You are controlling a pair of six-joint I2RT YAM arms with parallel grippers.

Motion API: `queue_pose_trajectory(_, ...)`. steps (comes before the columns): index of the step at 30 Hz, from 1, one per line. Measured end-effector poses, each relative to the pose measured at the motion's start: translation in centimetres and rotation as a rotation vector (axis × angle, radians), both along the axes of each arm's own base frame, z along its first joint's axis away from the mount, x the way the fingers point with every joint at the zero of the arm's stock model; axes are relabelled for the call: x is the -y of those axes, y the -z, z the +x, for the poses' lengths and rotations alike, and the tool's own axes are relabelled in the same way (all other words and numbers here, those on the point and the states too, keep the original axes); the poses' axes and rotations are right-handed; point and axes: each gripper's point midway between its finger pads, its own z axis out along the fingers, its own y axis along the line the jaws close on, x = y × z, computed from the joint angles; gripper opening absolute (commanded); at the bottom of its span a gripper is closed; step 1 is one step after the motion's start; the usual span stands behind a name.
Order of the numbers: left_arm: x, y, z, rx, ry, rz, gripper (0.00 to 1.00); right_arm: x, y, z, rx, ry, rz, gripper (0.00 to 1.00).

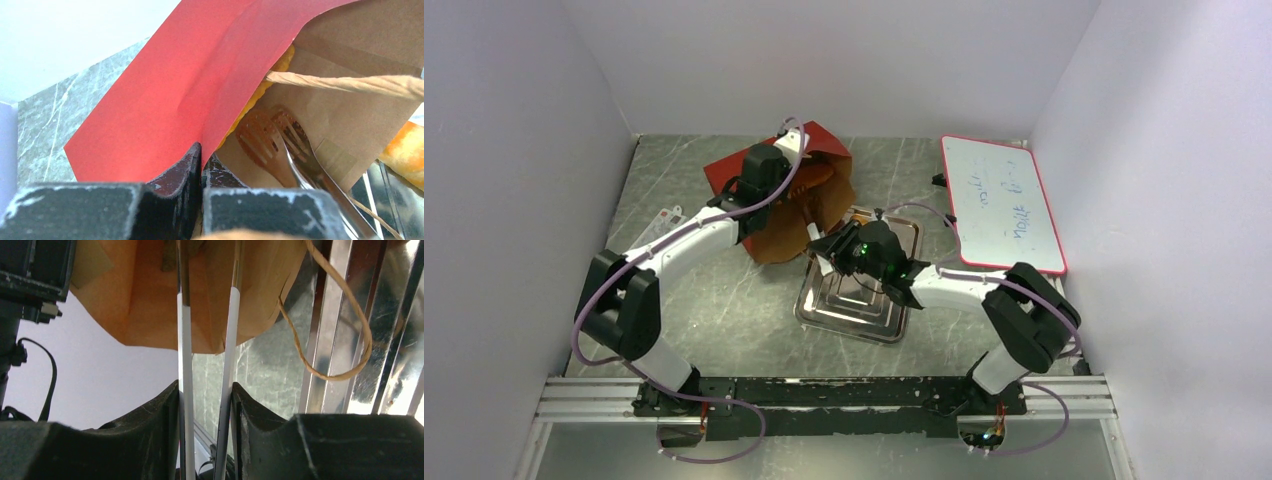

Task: Take the fake bread out of the paper bag
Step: Take out the fake bread from the paper bag.

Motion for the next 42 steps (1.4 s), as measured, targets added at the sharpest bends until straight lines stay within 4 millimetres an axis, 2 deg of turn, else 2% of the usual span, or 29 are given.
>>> queue_pose_trajectory(13,0.3,0.2,-0.4,-0.004,0.008,-0.001,0.07,0.0,1.0,2.8,-0.007,0.028,0.004,0.42)
queue_pose_trajectory(23,0.4,0.3,-0.5,-0.004,0.011,0.000,0.07,0.3,2.0,3.5,-0.022,0.031,0.002,0.43)
queue_pose_trajectory(36,0.4,0.5,-0.6,-0.008,0.013,0.002,0.07,-0.4,3.2,5.6,-0.014,0.023,0.032,0.44)
queue_pose_trajectory(40,0.5,0.7,-0.7,-0.012,0.015,0.004,0.07,-0.6,3.3,6.2,-0.003,0.021,0.044,0.42)
queue_pose_trajectory(42,0.5,0.9,-0.8,-0.015,0.015,0.003,0.07,-0.8,3.3,6.5,0.003,0.019,0.051,0.37)
